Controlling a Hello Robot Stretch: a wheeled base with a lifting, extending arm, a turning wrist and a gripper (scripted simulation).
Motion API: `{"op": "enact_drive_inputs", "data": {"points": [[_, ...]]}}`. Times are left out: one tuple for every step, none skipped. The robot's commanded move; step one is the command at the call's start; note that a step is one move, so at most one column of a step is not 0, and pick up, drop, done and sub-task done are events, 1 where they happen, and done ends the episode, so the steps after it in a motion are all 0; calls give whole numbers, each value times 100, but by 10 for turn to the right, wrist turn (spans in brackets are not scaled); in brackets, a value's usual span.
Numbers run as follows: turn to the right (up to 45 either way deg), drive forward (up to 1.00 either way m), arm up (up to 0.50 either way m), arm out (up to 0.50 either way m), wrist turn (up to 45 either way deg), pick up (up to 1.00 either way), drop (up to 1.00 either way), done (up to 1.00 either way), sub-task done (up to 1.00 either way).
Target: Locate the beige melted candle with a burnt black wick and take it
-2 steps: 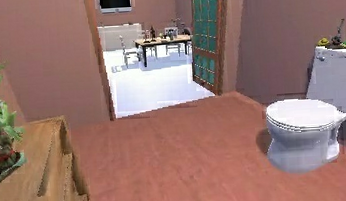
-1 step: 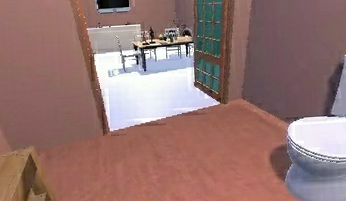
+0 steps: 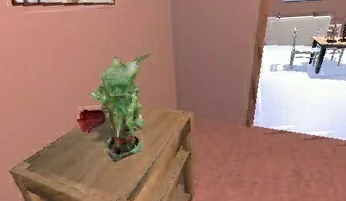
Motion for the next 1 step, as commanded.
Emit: {"op": "enact_drive_inputs", "data": {"points": [[-450,0,0,0,0,0,0,0,0]]}}
